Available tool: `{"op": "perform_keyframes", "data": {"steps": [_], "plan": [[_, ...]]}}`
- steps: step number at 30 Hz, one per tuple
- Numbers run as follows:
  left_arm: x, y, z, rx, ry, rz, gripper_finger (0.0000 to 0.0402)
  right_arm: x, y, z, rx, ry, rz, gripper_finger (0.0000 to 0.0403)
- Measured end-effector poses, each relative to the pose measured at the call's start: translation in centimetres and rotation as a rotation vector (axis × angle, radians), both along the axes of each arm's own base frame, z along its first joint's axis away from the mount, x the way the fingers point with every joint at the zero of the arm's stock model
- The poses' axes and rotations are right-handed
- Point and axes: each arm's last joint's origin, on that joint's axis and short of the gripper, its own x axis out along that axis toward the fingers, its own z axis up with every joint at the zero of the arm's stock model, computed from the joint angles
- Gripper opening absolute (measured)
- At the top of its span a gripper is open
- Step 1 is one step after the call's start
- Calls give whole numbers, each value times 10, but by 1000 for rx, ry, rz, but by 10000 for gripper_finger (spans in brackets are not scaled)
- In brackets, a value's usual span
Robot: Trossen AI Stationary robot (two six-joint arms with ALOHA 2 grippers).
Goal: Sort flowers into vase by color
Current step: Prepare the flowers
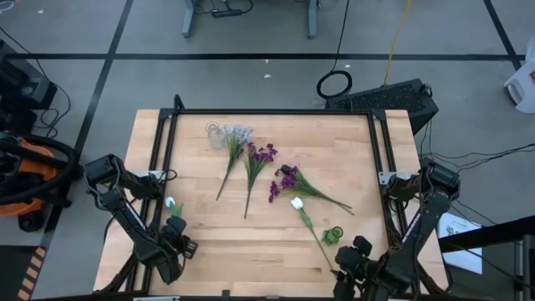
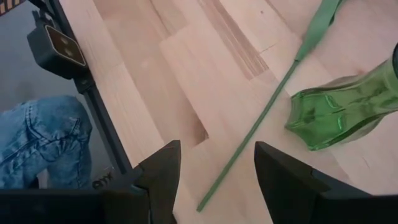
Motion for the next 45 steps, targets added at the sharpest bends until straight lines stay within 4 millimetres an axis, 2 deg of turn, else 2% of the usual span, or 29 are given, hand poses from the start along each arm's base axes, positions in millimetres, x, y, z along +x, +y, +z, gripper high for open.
{"op": "perform_keyframes", "data": {"steps": [6, 15, 24, 28, 32, 43, 45], "plan": [[1, 0, -1, 19, -27, -54, 118, 2, 1, -6, 44, 73, -27, 196], [2, 1, -1, 44, -48, -94, 13, 13, 10, -55, 3, 242, -86, 196], [5, -1, 3, 77, -81, -131, 11, 18, 18, -89, -21, 244, -158, 196], [7, -3, 6, 83, -109, -138, 9, 19, 20, -96, -30, 238, -173, 190], [8, -3, 6, 80, -112, -138, 9, 20, 20, -98, -33, 221, -186, 161], [8, -4, 7, 78, -118, -139, 8, 21, 21, -99, -20, 197, -186, 14], [8, -4, 7, 81, -125, -141, 8, 22, 22, -99, -9, 192, -187, 6]]}}
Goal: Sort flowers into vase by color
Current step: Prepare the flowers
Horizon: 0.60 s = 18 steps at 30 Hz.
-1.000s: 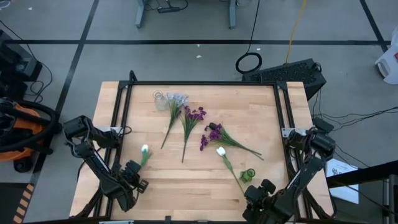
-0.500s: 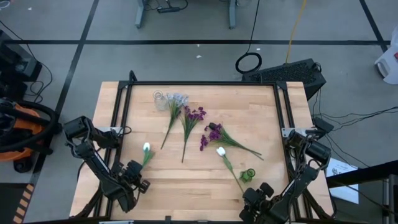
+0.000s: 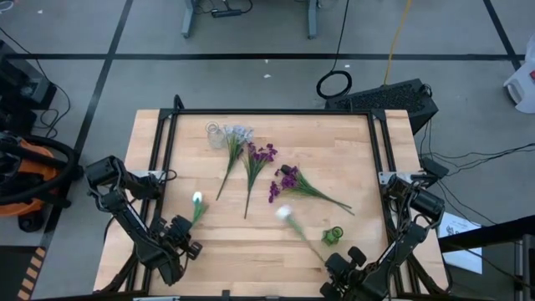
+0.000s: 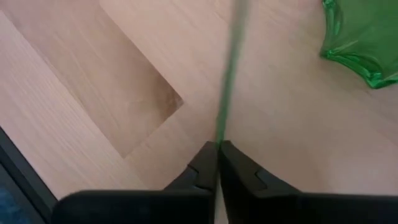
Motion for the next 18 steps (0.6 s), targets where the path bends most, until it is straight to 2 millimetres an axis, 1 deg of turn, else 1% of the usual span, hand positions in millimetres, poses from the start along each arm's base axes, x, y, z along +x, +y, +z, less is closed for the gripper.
{"op": "perform_keyframes", "data": {"steps": [6, 11, 18], "plan": [[1, 0, 0, 9, -19, -5, 8, 1, 1, 0, 18, -15, -22, 2], [2, -2, 2, 8, -27, -22, 8, -1, 3, 4, 2, -56, -25, 1], [13, -12, 21, 57, -145, -126, 8, 8, 9, 21, -22, -147, -3, 0]]}}
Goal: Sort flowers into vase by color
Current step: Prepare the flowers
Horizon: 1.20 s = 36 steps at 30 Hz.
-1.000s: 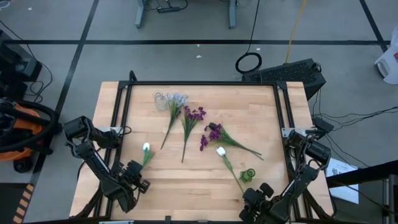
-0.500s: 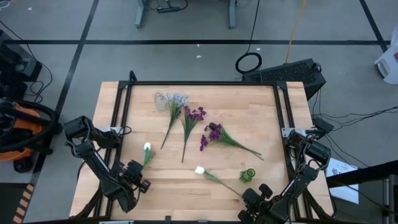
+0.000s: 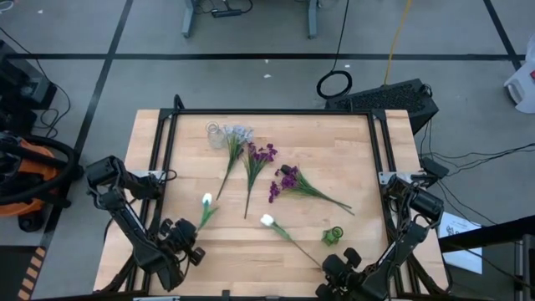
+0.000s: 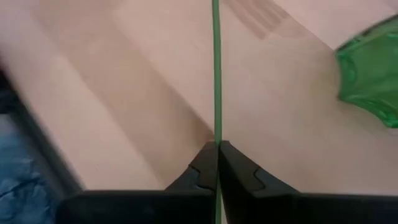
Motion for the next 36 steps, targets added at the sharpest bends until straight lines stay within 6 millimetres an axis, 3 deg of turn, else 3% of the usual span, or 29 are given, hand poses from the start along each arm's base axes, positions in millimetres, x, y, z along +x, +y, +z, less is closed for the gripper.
{"op": "perform_keyframes", "data": {"steps": [8, 14, 20, 26, 31, 36], "plan": [[11, 1, 24, 128, -143, -42, 8, 6, 3, 31, -48, -158, 66, 0], [26, 21, 47, 208, -245, -78, 8, 2, -7, 70, -121, -293, 131, 0], [47, 57, 72, 307, -271, -74, 8, -5, -25, 115, -262, -434, 202, 0], [72, 99, 83, 365, -203, -23, 8, -16, -45, 150, -426, -511, 253, 0], [96, 131, 85, 396, -153, 6, 8, -25, -62, 168, -522, -511, 275, 0], [122, 167, 86, 346, -68, -84, 8, -34, -76, 175, -567, -470, 292, 0]]}}
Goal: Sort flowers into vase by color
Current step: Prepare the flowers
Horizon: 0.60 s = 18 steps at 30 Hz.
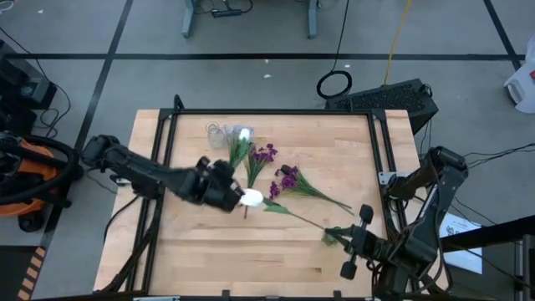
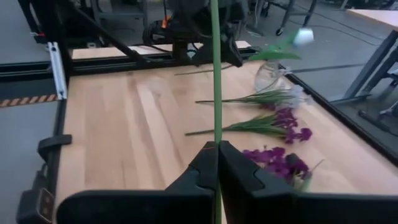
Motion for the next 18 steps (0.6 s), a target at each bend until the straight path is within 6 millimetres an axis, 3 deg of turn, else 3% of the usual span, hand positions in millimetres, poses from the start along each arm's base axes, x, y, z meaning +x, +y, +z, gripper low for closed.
{"op": "perform_keyframes", "data": {"steps": [4, 8, 18], "plan": [[10, 36, -3, -12, 52, 0, 8, -5, -6, 4, -11, 10, 1, 0], [8, 64, -22, -68, 76, 30, 8, -6, -9, 5, -16, 17, -5, 0], [0, 90, -62, -158, 0, 52, 8, -9, -14, 4, -19, 18, -39, 0]]}}
